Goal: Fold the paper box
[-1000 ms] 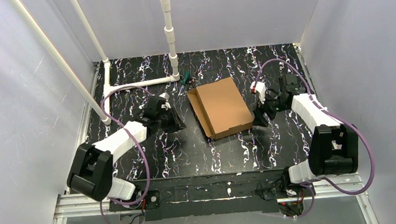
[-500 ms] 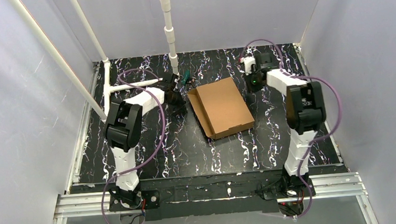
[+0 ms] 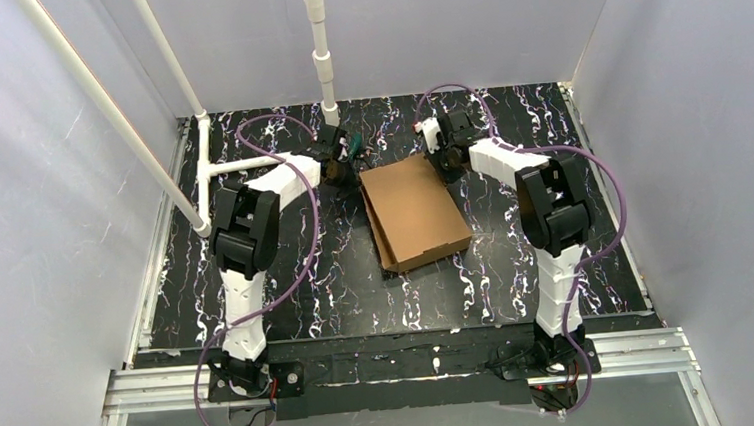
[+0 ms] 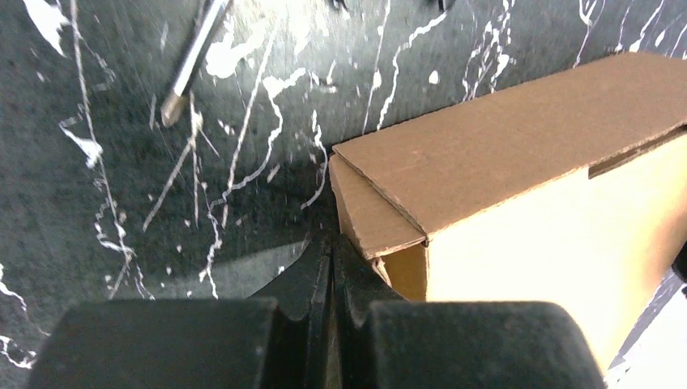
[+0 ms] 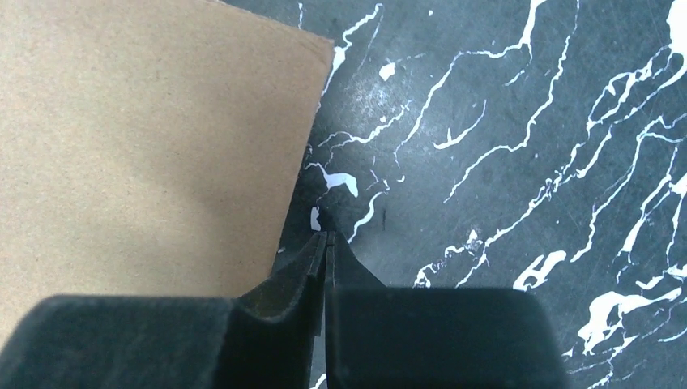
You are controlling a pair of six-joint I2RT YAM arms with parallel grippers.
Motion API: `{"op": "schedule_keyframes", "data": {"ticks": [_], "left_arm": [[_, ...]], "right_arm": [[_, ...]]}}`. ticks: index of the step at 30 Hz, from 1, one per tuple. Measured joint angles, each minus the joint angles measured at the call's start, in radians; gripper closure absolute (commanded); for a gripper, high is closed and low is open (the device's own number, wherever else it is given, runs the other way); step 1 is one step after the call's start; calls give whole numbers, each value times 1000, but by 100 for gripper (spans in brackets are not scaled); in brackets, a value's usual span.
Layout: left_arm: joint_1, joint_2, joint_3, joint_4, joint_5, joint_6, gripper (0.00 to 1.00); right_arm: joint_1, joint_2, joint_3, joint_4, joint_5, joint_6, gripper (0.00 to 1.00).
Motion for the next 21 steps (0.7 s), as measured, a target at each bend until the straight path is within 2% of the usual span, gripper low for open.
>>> {"op": "schedule_keyframes", "data": {"ticks": [4, 6, 13, 18, 21], "left_arm": [[-14, -46, -70, 20, -10, 6, 100], [-22, -84, -117, 17, -34, 14, 95], [8, -305, -329, -2, -88, 52, 94], [27, -433, -494, 68, 6, 63, 99], [-8, -520, -627, 97, 60, 18, 100]], "right_arm": [[-6, -13, -16, -2, 11, 5, 86], [-25, -23, -33, 0, -10, 10, 86], [-140, -138, -179, -12, -101, 5, 79], [-150, -219, -269, -43, -137, -27, 80], [-140, -279, -336, -48, -146, -37, 81]]}}
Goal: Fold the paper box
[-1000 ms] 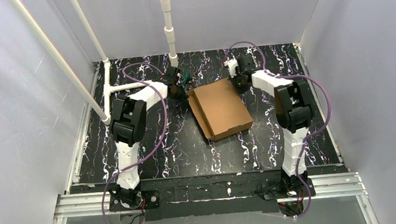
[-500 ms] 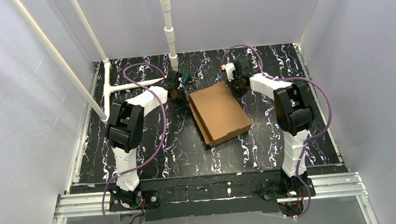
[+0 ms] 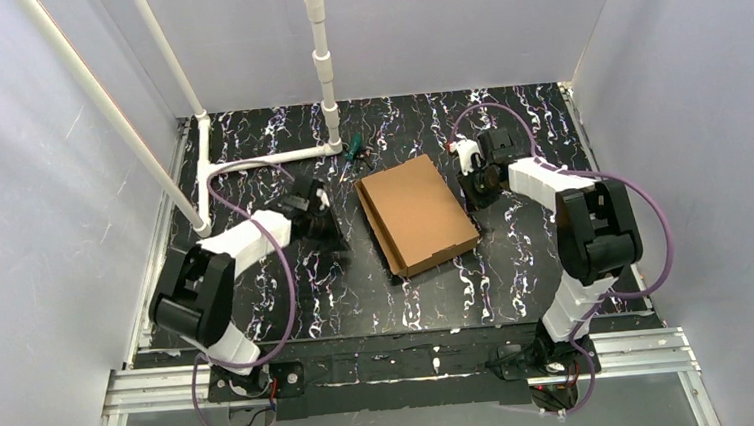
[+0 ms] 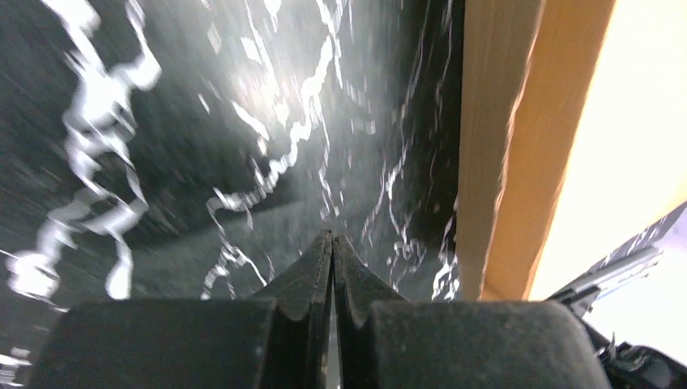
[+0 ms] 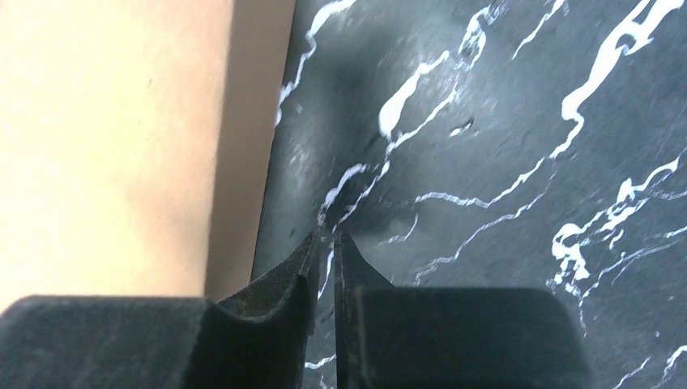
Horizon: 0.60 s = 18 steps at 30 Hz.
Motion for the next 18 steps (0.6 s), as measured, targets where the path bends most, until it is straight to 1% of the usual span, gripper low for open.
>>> {"op": "schedule_keyframes", "data": {"ticks": [5, 8, 12, 18], "left_arm": [[-151, -93, -164, 40, 32, -134, 100], [-241, -107, -219, 73, 38, -235, 100], [-312, -85, -234, 128, 38, -349, 100], [-375, -26, -220, 196, 30, -449, 100]], "right_arm": [[4, -65, -61, -3, 0, -6, 83], [4, -77, -72, -1, 0, -5, 83], [4, -82, -94, 4, 0, -6, 83], [4, -148, -160, 2, 16, -17, 83]]}}
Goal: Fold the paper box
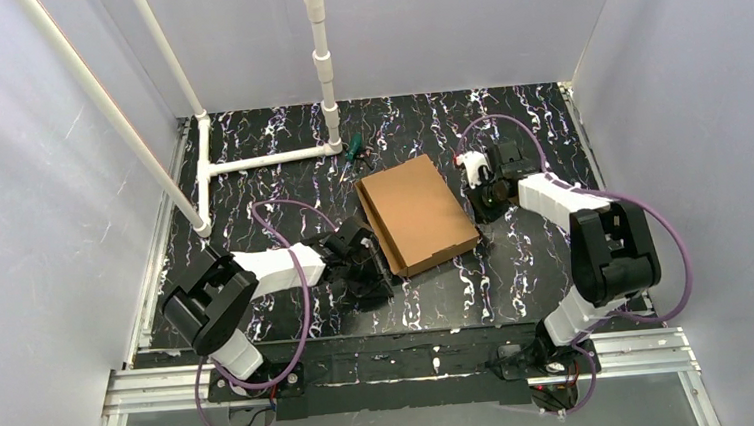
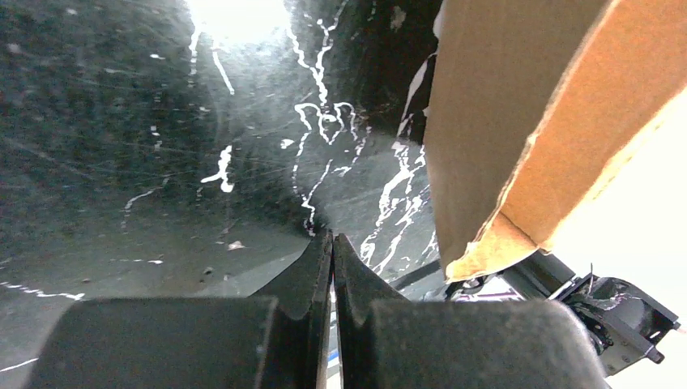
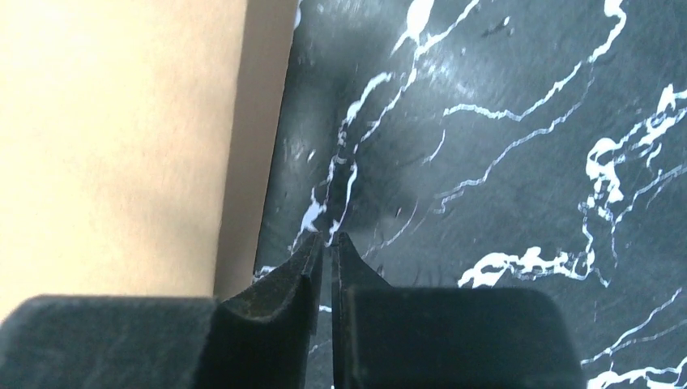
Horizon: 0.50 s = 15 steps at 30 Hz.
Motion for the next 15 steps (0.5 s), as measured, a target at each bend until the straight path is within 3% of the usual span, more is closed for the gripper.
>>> {"op": "schedule_keyframes", "data": {"ticks": [7, 15], "left_arm": [[-14, 30, 29, 26, -4, -37, 100], [-19, 97, 156, 17, -6, -33, 100]], "right_arm": [[0, -131, -122, 7, 9, -16, 84], [17, -137, -123, 24, -2, -15, 85]]}}
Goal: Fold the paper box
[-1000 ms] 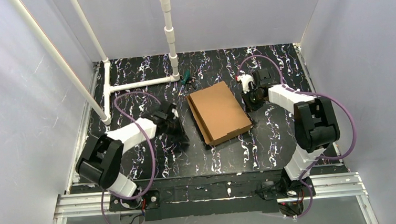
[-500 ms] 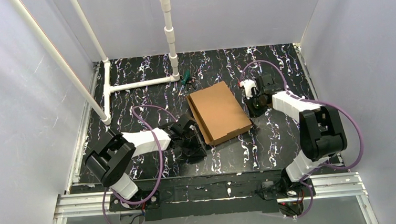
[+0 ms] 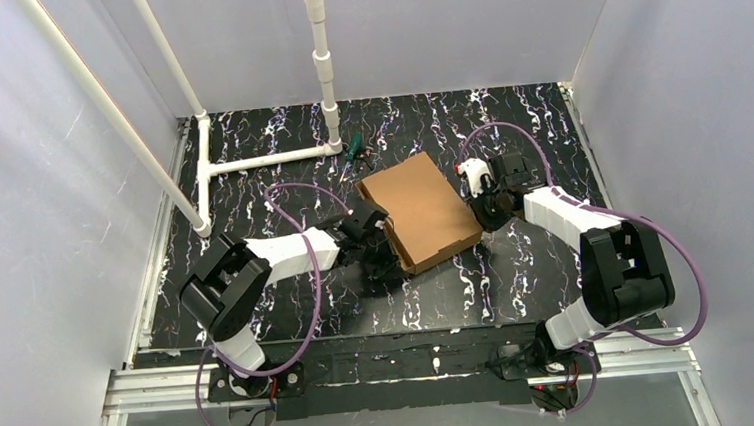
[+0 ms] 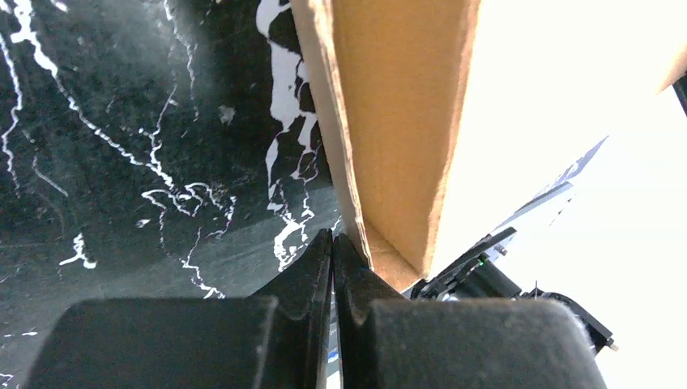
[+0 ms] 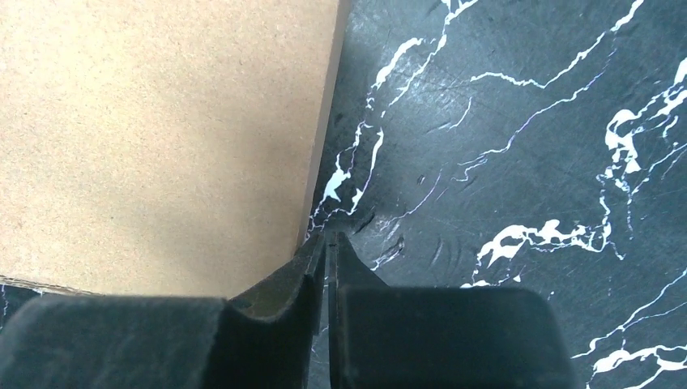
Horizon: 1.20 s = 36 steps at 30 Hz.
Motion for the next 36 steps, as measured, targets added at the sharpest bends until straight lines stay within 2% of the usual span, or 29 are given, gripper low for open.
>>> {"op": "schedule_keyframes", "data": {"ticks": [10, 16, 21, 30, 33, 36], "left_arm": [[-13, 133, 171, -100, -6, 2, 100], [-21, 152, 200, -119, -18, -47, 100], [-24, 152, 200, -123, -40, -148, 100], [-34, 148, 217, -188, -105, -427, 100], [-39, 151, 262, -256, -123, -523, 100], [-39, 172, 313, -300, -111, -555, 100]], "right_arm": [[21, 0, 0, 58, 51, 6, 88], [24, 4, -1, 80, 69, 7, 88], [31, 15, -4, 105, 90, 8, 88], [42, 15, -17, 149, 118, 13, 88], [46, 15, -17, 162, 137, 14, 87], [47, 15, -17, 187, 179, 12, 81]]}}
